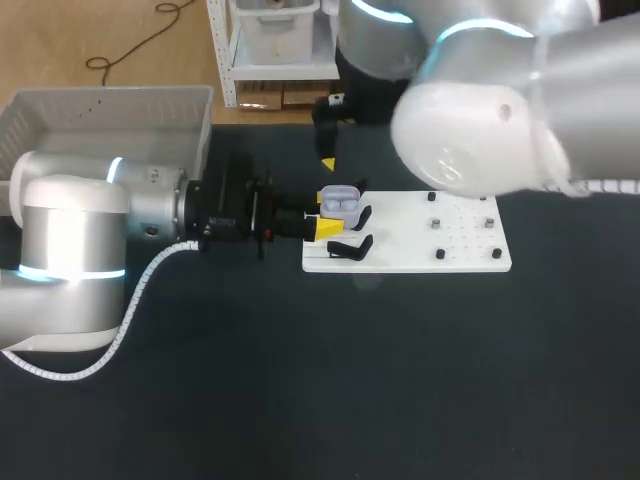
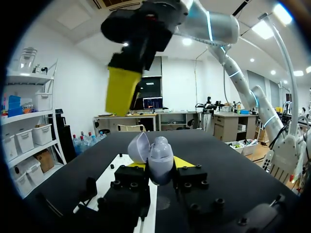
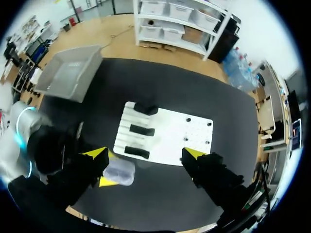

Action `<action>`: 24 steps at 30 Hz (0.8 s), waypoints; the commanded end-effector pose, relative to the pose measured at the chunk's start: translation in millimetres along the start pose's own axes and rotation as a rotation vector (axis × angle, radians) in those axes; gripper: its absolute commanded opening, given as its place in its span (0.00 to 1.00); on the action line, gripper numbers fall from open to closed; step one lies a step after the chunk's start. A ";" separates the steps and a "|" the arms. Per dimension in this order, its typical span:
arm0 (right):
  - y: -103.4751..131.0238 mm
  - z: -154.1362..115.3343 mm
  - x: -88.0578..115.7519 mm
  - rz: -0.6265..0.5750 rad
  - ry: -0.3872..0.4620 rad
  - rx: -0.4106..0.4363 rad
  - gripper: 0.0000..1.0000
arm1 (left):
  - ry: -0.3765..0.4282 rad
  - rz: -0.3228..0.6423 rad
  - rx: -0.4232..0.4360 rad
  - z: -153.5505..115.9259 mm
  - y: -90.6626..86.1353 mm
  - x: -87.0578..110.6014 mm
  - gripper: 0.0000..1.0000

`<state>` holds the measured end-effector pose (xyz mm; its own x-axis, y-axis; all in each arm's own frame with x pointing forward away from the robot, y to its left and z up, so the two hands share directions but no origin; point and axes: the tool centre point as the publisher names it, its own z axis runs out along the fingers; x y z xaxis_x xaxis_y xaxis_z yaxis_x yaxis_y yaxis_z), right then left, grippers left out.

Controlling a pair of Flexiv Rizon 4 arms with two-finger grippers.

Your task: Pick up each earbud case from the left stands, insert the matching earbuds, close the lid, and place the case in the box.

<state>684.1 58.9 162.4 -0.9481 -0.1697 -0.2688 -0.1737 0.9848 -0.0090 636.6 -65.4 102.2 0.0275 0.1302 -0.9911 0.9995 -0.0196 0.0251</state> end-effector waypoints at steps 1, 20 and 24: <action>0.6 14.9 -17.9 0.020 0.057 0.021 1.00 | 0.000 0.001 -0.005 -0.2 -1.2 0.0 0.00; -6.7 24.2 24.6 -0.037 0.157 -0.004 1.00 | 0.000 0.001 -0.005 -0.2 -1.2 0.0 0.00; -0.9 21.6 33.3 -0.060 0.169 -0.019 1.00 | 0.000 0.001 -0.005 -0.2 -1.2 0.0 0.00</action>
<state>666.7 57.4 131.3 -0.9687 -0.2324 -0.0876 -0.2327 0.9725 -0.0071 636.4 -65.4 102.2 0.0274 0.1302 -0.9911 0.9995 -0.0197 0.0250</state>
